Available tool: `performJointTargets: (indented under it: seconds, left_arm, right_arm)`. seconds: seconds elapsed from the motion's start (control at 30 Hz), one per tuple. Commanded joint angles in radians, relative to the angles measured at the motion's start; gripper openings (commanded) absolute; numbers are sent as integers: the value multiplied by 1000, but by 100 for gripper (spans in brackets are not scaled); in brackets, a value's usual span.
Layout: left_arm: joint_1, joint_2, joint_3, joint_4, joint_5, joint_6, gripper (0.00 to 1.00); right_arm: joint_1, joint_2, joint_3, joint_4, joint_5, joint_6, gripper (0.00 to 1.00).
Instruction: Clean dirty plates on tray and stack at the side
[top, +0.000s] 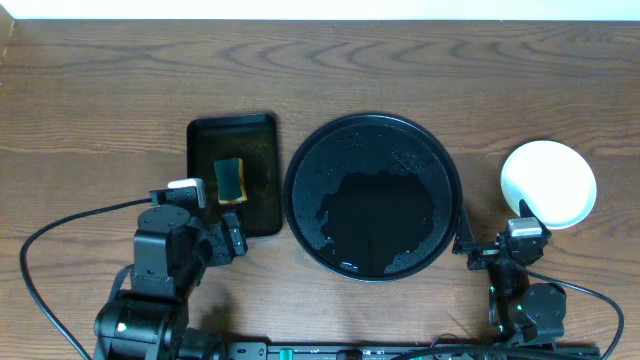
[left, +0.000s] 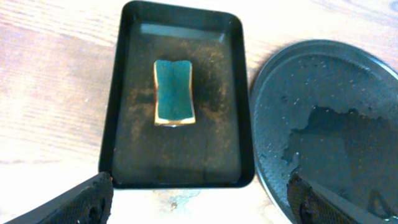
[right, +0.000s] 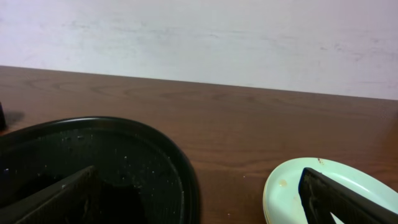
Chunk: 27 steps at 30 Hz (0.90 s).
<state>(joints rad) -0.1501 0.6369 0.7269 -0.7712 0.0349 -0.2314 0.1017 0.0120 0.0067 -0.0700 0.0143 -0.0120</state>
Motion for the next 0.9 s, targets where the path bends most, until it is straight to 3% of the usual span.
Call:
performJointTargets:
  seconds: [0.0, 0.3, 0.77, 0.87]
  left_arm:
    - [16, -35, -8, -9, -40, 13, 89]
    - [116, -267, -230, 151, -39, 11, 89]
    - [127, -623, -717, 720, -39, 12, 89]
    - [127, -635, -723, 726, -34, 40, 89]
  right_arm:
    - [11, -5, -1, -5, -8, -12, 99]
    - [11, -5, -1, -5, -8, -12, 99]
    - [11, -5, -1, -5, -8, -12, 99]
    - [11, -5, -1, -5, -8, -12, 99]
